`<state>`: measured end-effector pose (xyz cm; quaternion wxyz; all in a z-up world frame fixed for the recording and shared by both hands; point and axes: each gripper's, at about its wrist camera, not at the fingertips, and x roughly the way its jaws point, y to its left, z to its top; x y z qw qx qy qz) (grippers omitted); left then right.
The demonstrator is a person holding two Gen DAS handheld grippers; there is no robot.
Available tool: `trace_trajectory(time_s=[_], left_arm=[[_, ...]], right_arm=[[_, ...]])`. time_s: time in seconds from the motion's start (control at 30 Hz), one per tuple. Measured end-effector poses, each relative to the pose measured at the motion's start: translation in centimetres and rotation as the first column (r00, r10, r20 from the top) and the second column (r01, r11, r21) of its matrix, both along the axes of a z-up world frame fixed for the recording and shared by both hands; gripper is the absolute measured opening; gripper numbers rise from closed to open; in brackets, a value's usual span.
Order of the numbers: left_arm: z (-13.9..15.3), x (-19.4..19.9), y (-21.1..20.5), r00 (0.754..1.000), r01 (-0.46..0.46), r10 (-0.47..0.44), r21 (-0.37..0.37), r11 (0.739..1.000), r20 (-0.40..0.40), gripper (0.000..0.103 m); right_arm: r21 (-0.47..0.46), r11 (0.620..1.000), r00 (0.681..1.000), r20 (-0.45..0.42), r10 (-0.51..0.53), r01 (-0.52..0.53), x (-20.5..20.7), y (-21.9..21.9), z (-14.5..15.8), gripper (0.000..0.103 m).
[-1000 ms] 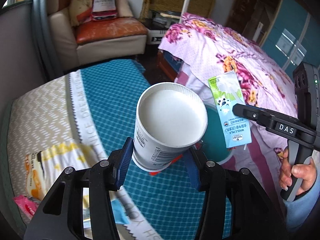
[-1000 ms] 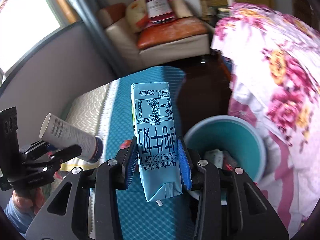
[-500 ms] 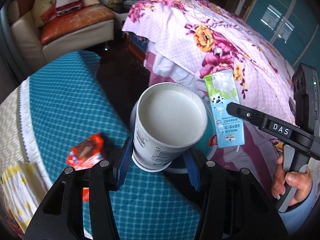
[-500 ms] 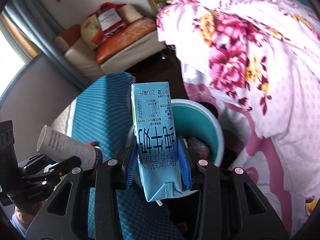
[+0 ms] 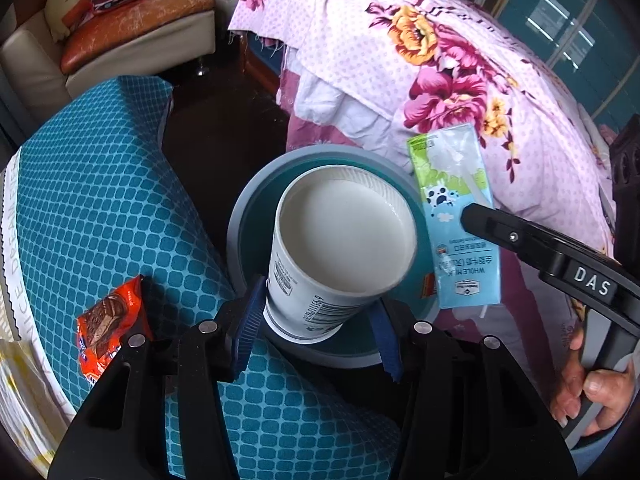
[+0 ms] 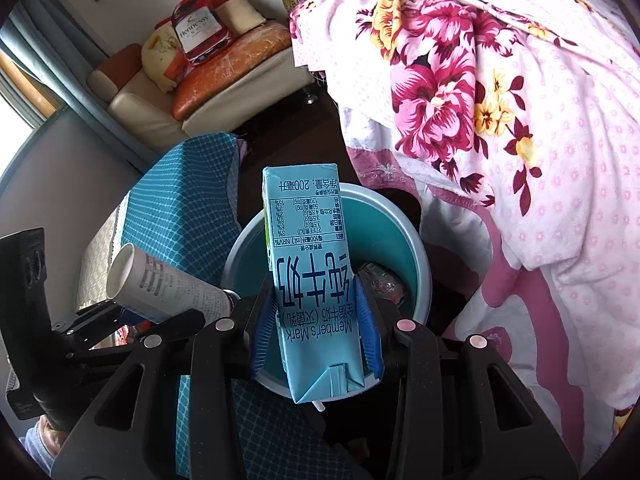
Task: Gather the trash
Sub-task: 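Carry the cup and carton over the wastebasket and open both grippers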
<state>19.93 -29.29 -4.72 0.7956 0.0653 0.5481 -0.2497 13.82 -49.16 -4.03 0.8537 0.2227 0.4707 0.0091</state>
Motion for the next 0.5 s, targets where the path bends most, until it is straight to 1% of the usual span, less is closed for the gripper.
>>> trace_trajectory(time_s=[0.07,0.1,0.13,0.4,0.47,0.5], left_arm=[[-0.2,0.0,0.2,1.0,-0.002,0.002,-0.008,1.0,-0.008,0.063],[-0.2,-0.1,0.3,1.0,-0.009,0.009,-0.008,1.0,0.0,0.071],[-0.1,-0.2,0.5,1.0,-0.013,0.013,-0.007,1.0,0.005,0.075],[0.6,-1.1,2.2,0.999,-0.043,0.042,-0.054,0.998,-0.011,0.078],[0.9,-1.6,2.6,0.999,-0.046,0.046,-0.064,0.997,-0.003,0.083],[1.0,-1.9,2.9,0.999,-0.05,0.05,-0.069,0.996,0.002,0.087]], right_arm=[[-0.003,1.0,1.0,-0.002,-0.001,0.001,0.2,0.1,0.0,0.036],[-0.005,1.0,1.0,-0.004,-0.002,0.002,0.3,0.1,-0.1,0.036],[-0.007,1.0,1.0,-0.006,-0.002,0.002,0.4,0.1,-0.2,0.036],[-0.013,1.0,1.0,-0.013,0.004,-0.005,0.8,0.7,-0.2,0.036],[-0.014,1.0,1.0,-0.015,0.005,-0.005,0.9,0.9,-0.2,0.036],[-0.016,1.0,1.0,-0.018,0.006,-0.006,1.0,1.0,-0.3,0.036]])
